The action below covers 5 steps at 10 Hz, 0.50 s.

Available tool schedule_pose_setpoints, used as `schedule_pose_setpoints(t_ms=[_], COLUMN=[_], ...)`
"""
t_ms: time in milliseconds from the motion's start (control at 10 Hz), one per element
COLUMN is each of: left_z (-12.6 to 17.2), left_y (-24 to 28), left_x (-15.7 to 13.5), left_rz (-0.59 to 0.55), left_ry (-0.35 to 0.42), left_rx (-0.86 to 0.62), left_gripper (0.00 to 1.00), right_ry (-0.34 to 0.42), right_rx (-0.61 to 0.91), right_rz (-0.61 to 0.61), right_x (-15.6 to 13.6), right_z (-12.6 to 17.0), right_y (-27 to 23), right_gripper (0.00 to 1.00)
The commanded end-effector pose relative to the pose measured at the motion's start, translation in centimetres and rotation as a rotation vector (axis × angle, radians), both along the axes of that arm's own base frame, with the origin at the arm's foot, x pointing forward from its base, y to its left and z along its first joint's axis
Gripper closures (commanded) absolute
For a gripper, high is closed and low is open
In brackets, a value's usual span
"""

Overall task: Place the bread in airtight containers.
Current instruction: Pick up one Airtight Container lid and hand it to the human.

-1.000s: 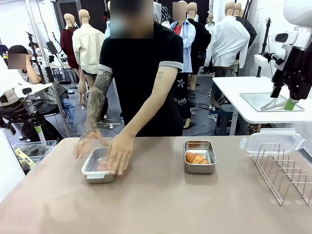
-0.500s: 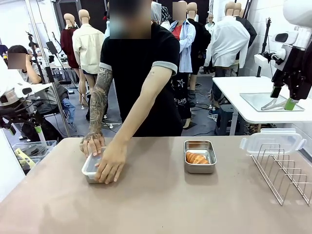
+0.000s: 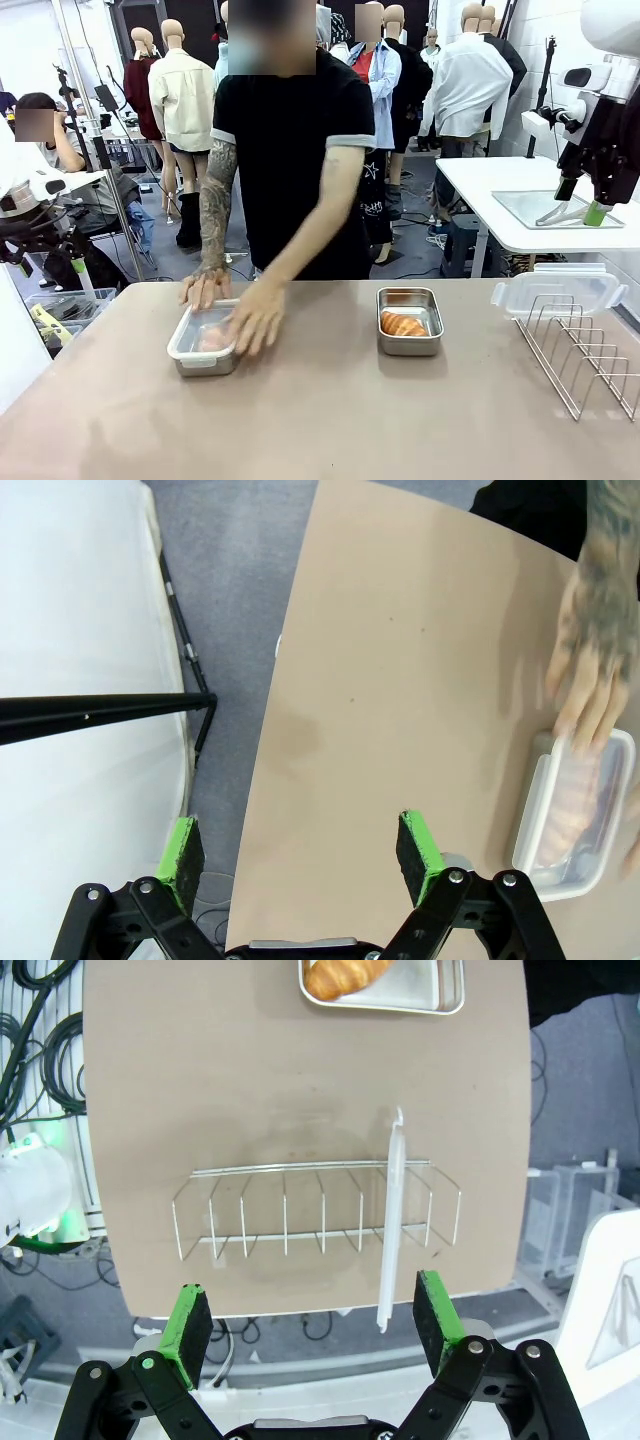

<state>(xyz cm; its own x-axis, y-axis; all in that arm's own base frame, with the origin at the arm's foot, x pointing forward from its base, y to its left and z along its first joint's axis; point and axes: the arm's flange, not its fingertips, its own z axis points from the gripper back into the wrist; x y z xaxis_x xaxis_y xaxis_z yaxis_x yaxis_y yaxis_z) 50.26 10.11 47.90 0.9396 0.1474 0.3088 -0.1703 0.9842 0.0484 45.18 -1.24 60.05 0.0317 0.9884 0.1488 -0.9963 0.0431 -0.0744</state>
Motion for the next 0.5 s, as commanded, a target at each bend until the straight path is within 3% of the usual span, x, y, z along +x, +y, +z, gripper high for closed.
schedule_pose_setpoints(t_ms=[0, 400], left_z=[0.04, 0.04], left_y=[0.02, 0.02], left_x=[-0.18, -0.18], left_rz=[0.005, 0.005], left_ry=[0.000, 0.000], left_rx=[0.009, 0.009], left_gripper=[0.00, 0.00], right_ry=[0.010, 0.010], right_rx=[0.004, 0.004], right_rz=[-0.005, -0.005], right_x=[-0.23, -0.23], right_z=[0.00, 0.00], right_y=[0.07, 0.07], right_gripper=[0.00, 0.00])
